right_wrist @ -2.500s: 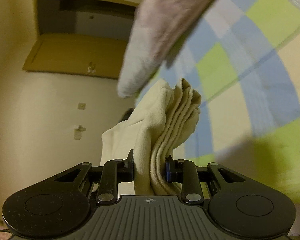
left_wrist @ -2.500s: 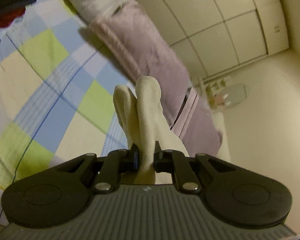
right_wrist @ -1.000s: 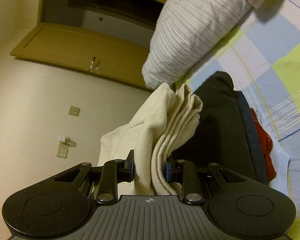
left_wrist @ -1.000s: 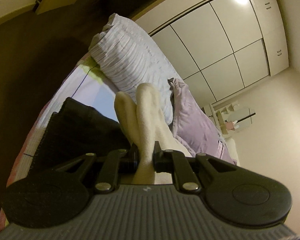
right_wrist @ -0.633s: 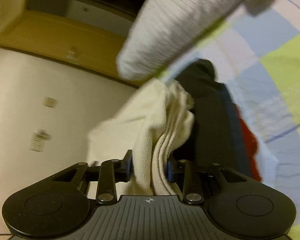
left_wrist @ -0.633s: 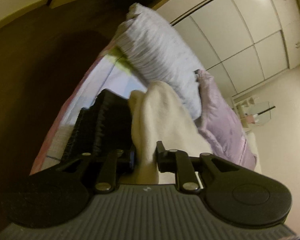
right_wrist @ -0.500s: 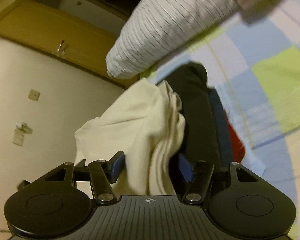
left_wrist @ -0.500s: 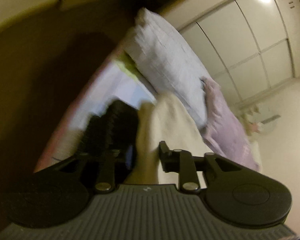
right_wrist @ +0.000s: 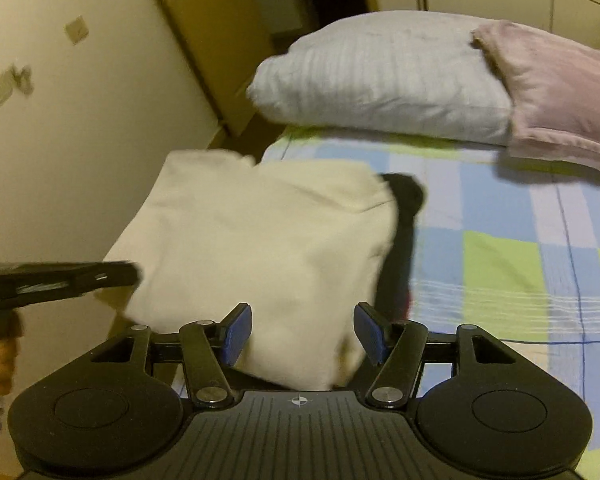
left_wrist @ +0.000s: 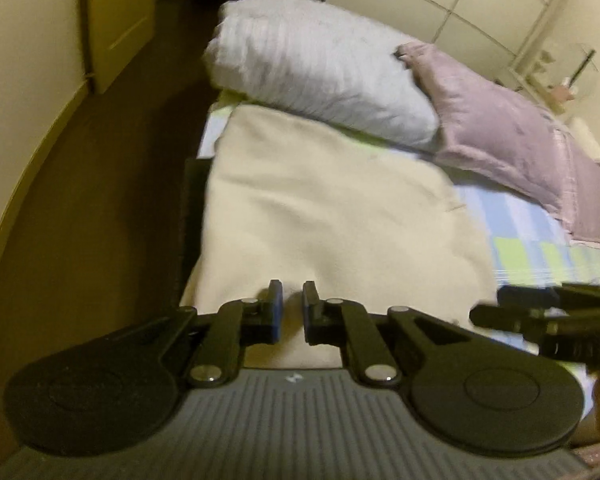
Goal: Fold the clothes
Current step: 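Lift the shirt with both grippers and carry it to the dark clothes stack, then lower the shirt onto the dark clothes stack and open both grippers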
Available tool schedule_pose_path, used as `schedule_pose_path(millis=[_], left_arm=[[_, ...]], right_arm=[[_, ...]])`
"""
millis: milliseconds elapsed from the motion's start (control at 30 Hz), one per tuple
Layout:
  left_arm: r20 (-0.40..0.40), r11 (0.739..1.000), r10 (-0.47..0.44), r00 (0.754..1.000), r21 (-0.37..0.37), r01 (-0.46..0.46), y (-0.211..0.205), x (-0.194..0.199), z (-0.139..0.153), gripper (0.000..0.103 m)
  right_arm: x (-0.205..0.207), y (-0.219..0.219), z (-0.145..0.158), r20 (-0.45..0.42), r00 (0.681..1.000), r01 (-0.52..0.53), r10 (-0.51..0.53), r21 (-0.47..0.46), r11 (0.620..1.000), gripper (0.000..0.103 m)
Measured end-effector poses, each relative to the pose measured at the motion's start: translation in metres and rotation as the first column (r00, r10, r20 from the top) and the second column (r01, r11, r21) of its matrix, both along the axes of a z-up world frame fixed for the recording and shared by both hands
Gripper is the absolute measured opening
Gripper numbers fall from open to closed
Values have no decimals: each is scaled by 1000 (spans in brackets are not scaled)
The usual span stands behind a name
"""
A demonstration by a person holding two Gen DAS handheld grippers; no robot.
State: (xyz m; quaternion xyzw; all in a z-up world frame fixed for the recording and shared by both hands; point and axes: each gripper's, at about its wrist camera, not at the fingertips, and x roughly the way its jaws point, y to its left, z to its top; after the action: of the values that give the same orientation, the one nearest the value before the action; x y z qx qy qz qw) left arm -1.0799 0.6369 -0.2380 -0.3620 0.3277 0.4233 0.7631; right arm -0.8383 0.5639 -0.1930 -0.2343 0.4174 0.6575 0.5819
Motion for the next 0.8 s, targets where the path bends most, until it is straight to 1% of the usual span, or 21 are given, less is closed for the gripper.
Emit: schedule_pose_path(millis=[33, 100, 200, 233, 300, 367, 467, 533, 633, 700, 800], left_arm=[[1, 1000, 3, 1000, -5, -3, 2, -1, -5, 7], [-5, 1000, 1, 1000, -5, -1, 4, -4, -11, 7], [-5, 1000, 12, 1000, -10, -12, 8, -10, -22, 4], [2, 999, 31, 1000, -15, -31, 12, -15, -25, 3], [20, 998, 56, 998, -38, -56, 17, -20, -25, 3], [22, 997, 55, 998, -47, -54, 17, -19, -16, 3], [-11, 1000, 17, 1000, -13, -17, 14, -14, 1, 3], [-13, 1000, 14, 1000, 13, -14, 17, -12, 14, 3], [26, 999, 14, 1000, 52, -15, 31, -8, 27, 3], [34, 997, 2, 999, 81, -5, 47, -1, 29, 3], [51, 995, -5, 999, 95, 0, 77, 14, 20, 4]], right_arm=[[-9, 4, -5, 16, 1000, -9, 10, -16, 1000, 61], [-26, 14, -19, 86, 996, -6, 10, -53, 999, 61], [-35, 27, -35, 117, 993, 16, -6, -89, 996, 61], [-37, 30, -36, 124, 992, 13, -1, -93, 996, 61], [-38, 33, -36, 130, 991, 2, 10, -89, 996, 61], [-35, 33, -31, 128, 992, 2, 10, -98, 995, 61], [-25, 31, -18, 110, 994, 17, -6, -102, 995, 61], [-18, 30, -1, 99, 995, 35, -28, -62, 997, 61], [-6, 43, 13, 74, 994, 86, -85, -6, 996, 61], [5, 60, 12, 67, 989, 135, -136, 11, 991, 61], [19, 89, 1, 41, 977, 207, -208, 16, 978, 61]])
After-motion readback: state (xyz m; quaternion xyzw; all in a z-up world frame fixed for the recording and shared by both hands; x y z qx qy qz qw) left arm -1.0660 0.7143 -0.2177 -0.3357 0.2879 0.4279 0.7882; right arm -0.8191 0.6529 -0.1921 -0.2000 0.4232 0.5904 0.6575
